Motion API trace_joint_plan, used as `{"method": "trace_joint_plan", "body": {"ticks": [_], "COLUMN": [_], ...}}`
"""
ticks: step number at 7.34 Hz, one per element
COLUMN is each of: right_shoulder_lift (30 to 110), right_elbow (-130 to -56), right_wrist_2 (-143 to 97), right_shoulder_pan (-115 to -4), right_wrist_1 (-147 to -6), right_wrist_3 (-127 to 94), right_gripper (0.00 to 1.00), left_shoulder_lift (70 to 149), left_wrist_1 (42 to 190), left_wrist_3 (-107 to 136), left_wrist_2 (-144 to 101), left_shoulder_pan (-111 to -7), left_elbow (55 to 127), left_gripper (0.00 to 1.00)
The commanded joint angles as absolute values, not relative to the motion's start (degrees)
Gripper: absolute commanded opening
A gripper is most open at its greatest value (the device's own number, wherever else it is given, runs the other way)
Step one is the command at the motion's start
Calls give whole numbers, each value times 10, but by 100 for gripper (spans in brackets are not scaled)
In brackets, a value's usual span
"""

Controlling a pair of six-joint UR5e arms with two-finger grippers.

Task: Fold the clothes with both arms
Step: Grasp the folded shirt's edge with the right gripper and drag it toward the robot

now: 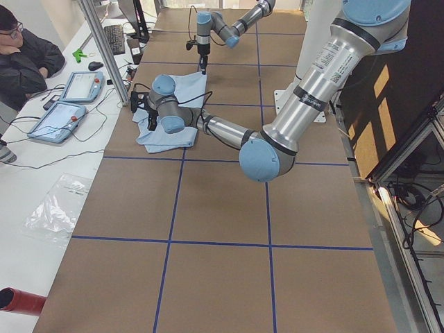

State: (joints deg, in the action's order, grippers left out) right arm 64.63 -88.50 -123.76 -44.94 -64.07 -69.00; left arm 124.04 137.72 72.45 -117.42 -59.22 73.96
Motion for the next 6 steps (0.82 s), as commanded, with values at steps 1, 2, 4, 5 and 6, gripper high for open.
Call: {"method": "trace_joint_plan", "body": {"ticks": [1, 2, 4, 5, 6], "right_shoulder_lift": [725, 778, 900, 950, 1000], "right_elbow": [-975, -1029, -1164, -1218, -1264], "right_wrist_2": [-1237, -1236, -1233, -1231, -1230], "right_shoulder_pan": [-440, -426, -375, -334, -284], "right_wrist_1": [-642, -641, -641, -642, -641], "right_wrist_3": [-691, -690, -697, -699, -700], "right_gripper": [0, 0, 0, 0, 0], "left_shoulder_lift": [1229, 1226, 1221, 1215, 1211], "left_wrist_1": [1377, 1377, 1377, 1377, 1377], "left_wrist_3": [727, 733, 741, 747, 750], "left_wrist_2": [-1174, -1174, -1174, -1174, -1176], "left_shoulder_pan": [-592, -592, -592, -590, -590], "left_elbow": [751, 753, 770, 779, 784], "left_gripper": [100, 100, 100, 100, 100]}}
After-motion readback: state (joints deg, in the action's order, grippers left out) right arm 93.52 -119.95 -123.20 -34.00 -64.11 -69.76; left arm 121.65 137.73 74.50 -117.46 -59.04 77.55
